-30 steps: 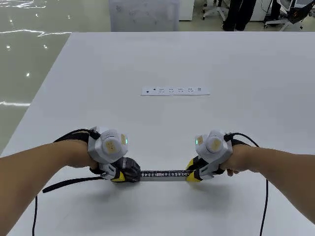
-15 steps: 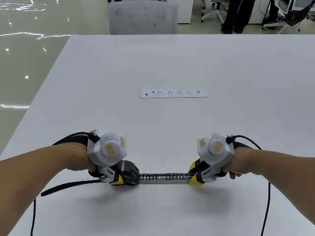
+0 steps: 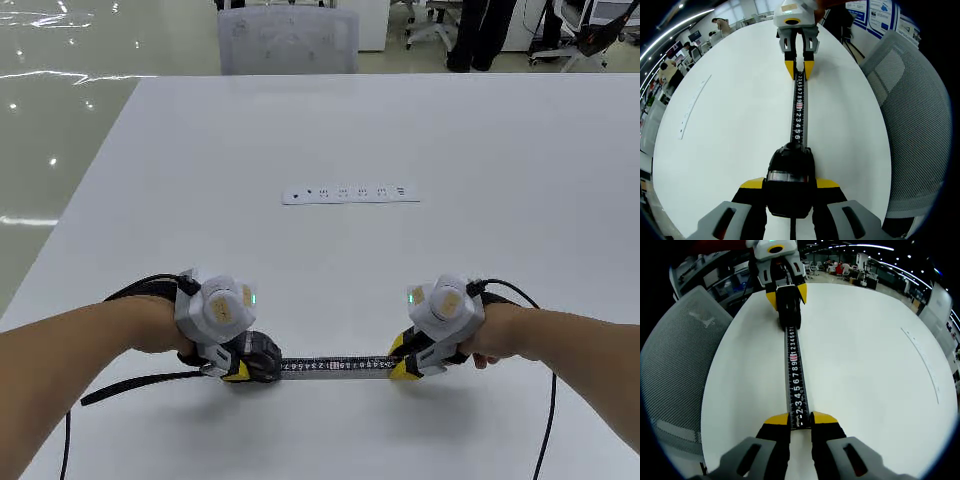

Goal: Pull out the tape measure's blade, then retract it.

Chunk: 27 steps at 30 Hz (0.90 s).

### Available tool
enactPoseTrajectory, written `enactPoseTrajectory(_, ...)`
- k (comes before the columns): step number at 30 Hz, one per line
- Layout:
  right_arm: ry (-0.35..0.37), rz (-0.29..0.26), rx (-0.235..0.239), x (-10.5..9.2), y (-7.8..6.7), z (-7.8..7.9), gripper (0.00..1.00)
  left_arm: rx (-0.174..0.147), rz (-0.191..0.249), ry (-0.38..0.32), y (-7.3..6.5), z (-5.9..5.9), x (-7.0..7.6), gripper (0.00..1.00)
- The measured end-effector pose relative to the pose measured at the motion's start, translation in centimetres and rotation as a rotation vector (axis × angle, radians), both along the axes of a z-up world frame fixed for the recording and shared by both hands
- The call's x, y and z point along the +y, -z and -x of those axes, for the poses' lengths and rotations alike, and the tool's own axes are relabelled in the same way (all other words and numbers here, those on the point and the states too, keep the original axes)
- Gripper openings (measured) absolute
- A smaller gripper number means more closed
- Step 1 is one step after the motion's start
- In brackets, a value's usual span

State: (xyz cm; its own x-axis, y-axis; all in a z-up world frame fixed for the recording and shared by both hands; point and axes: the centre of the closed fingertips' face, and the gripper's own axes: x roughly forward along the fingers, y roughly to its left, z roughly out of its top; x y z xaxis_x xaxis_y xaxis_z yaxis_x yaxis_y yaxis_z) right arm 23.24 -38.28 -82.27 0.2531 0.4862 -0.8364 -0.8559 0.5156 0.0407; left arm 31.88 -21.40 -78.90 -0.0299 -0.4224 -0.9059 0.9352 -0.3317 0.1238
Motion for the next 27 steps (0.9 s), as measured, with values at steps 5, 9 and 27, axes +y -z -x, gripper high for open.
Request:
enactPoseTrajectory(5,0.004,0.003,0.001,-0.5,0.0,0.2,0.13,-0.001,-0.001,-0.003,0.0,-0.1,0.0,0.32)
enactPoseTrajectory(9,0.006,0.004,0.002,-0.7,0.0,0.3,0.13,-0.002,-0.004,-0.002,0.0,-0.1,0.0,0.32)
enactPoseTrajectory(27,0.007,0.014,0.004,-1.8,-0.1,0.8,0.13,-0.003,-0.008,-0.006,-0.1,0.0,-0.1,0.32)
